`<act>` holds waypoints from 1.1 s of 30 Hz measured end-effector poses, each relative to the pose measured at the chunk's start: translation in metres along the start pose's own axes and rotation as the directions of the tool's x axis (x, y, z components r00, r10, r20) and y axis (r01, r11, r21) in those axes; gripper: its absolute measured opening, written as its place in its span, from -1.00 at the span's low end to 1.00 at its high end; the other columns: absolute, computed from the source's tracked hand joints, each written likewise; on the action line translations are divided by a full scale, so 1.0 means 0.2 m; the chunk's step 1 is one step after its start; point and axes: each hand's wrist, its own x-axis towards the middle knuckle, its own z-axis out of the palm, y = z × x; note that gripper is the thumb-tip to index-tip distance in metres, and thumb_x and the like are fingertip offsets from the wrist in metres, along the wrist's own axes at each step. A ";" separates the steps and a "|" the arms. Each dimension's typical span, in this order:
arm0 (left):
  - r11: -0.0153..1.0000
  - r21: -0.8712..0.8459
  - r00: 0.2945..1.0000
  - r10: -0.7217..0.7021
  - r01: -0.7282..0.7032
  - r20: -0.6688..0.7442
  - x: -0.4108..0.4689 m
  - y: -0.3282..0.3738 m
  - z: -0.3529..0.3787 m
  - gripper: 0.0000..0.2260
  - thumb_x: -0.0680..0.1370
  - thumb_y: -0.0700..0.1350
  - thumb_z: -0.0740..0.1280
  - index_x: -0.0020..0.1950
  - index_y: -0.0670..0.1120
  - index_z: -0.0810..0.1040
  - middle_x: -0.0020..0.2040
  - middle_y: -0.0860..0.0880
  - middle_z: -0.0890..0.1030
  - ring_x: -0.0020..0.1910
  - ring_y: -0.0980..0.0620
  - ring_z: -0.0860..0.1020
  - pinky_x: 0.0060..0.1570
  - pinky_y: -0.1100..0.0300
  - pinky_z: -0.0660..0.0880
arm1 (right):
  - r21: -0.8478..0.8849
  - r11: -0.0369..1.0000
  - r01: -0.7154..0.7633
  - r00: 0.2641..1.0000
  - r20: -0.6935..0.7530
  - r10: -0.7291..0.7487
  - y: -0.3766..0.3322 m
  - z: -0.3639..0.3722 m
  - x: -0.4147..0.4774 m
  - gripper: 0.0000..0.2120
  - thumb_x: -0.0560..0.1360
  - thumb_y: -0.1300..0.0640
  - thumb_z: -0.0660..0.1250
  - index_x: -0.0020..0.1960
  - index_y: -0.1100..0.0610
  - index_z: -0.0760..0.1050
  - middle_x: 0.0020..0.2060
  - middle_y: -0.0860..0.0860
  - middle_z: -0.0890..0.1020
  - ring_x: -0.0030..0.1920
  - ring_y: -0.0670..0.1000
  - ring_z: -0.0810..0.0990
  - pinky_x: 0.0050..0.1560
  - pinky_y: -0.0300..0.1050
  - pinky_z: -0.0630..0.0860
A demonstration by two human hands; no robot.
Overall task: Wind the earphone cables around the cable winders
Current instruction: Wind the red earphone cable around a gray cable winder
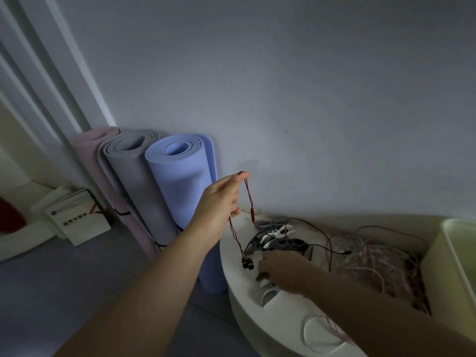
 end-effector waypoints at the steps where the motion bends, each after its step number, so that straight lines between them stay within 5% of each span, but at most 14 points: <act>1: 1.000 -0.001 1.000 -0.002 0.002 0.004 0.00 0.00 0.00 -0.79 0.66 -0.04 0.17 0.10 0.10 0.60 -0.46 0.13 0.21 -0.47 0.14 0.16 -0.36 0.33 0.33 | -0.009 1.000 -0.007 1.000 -0.008 0.007 0.00 0.00 0.00 -0.73 0.58 0.17 0.19 0.27 0.15 0.43 0.20 0.11 0.46 0.18 0.13 0.48 0.10 0.04 0.50; 8: 1.000 0.009 1.000 -0.006 0.006 0.024 -0.01 0.00 -0.02 -0.78 0.66 -0.04 0.16 0.04 0.12 0.60 -0.45 0.12 0.21 -0.48 0.16 0.18 -0.27 0.28 0.34 | -0.024 1.000 0.009 1.000 -0.024 -0.010 0.01 0.00 0.01 -0.76 0.57 0.21 0.18 0.22 0.17 0.45 0.17 0.12 0.51 0.17 0.14 0.50 0.10 0.06 0.47; 14: 1.000 0.017 1.000 -0.012 0.012 -0.003 0.00 0.01 0.00 -0.78 0.66 -0.06 0.18 0.02 0.13 0.61 -0.34 0.07 0.30 -0.46 0.16 0.24 -0.23 0.28 0.39 | 0.477 0.879 -0.012 0.929 -0.321 0.187 0.09 -0.13 -0.07 -0.78 0.54 0.10 0.27 0.17 0.05 0.49 0.03 -0.04 0.55 -0.13 -0.13 0.46 -0.14 -0.32 0.34; 20: 0.996 -0.063 0.998 -0.060 0.059 -0.022 -0.02 0.12 0.07 -0.81 0.64 -0.09 0.22 0.01 0.06 0.63 -0.09 0.01 0.47 -0.17 0.07 0.42 0.05 0.14 0.53 | 0.877 0.447 0.175 0.760 -0.409 0.505 0.12 -0.49 -0.24 -0.93 0.50 0.15 0.35 -0.02 0.08 0.49 -0.18 -0.04 0.61 -0.24 -0.11 0.60 -0.24 -0.27 0.51; 24: 0.999 -0.037 0.999 -0.036 0.036 0.009 -0.06 0.21 0.11 -0.81 0.64 -0.10 0.21 0.02 0.02 0.63 -0.08 0.01 0.52 -0.17 0.07 0.45 0.03 0.13 0.54 | 0.918 0.116 0.380 0.722 -0.373 0.583 0.13 -0.70 -0.33 -0.96 0.50 0.28 0.31 -0.04 0.21 0.49 -0.23 0.06 0.59 -0.23 -0.01 0.57 -0.17 -0.17 0.51; 27: 1.000 0.001 0.999 -0.024 0.024 0.025 -0.11 0.28 0.11 -0.78 0.65 -0.08 0.20 0.03 0.03 0.64 -0.02 0.04 0.57 -0.11 0.06 0.48 0.01 0.17 0.52 | 0.865 -0.038 0.501 0.740 -0.405 0.536 0.09 -0.81 -0.41 -0.92 0.53 0.33 0.25 -0.01 0.23 0.50 -0.27 0.08 0.60 -0.26 0.01 0.57 -0.17 -0.16 0.54; 30: 0.999 -0.025 0.998 -0.046 0.047 0.048 -0.15 0.35 0.13 -0.71 0.65 -0.08 0.18 -0.09 0.04 0.68 -0.03 0.05 0.63 -0.03 0.01 0.50 0.08 0.11 0.47 | 0.847 -0.047 0.529 0.742 -0.435 0.509 0.05 -0.89 -0.47 -0.91 0.53 0.31 0.26 -0.01 0.21 0.52 -0.25 0.09 0.62 -0.26 0.02 0.59 -0.16 -0.15 0.56; 33: 0.992 -0.104 0.993 -0.053 0.064 0.103 -0.20 0.40 0.13 -0.65 0.64 0.01 0.19 -0.22 0.03 0.70 -0.12 0.03 0.58 -0.16 0.09 0.40 -0.25 0.23 0.31 | 0.872 0.067 0.485 0.730 -0.446 0.518 0.01 -0.95 -0.51 -0.88 0.51 0.23 0.34 0.02 0.23 0.53 -0.17 0.12 0.64 -0.23 0.01 0.61 -0.11 -0.15 0.57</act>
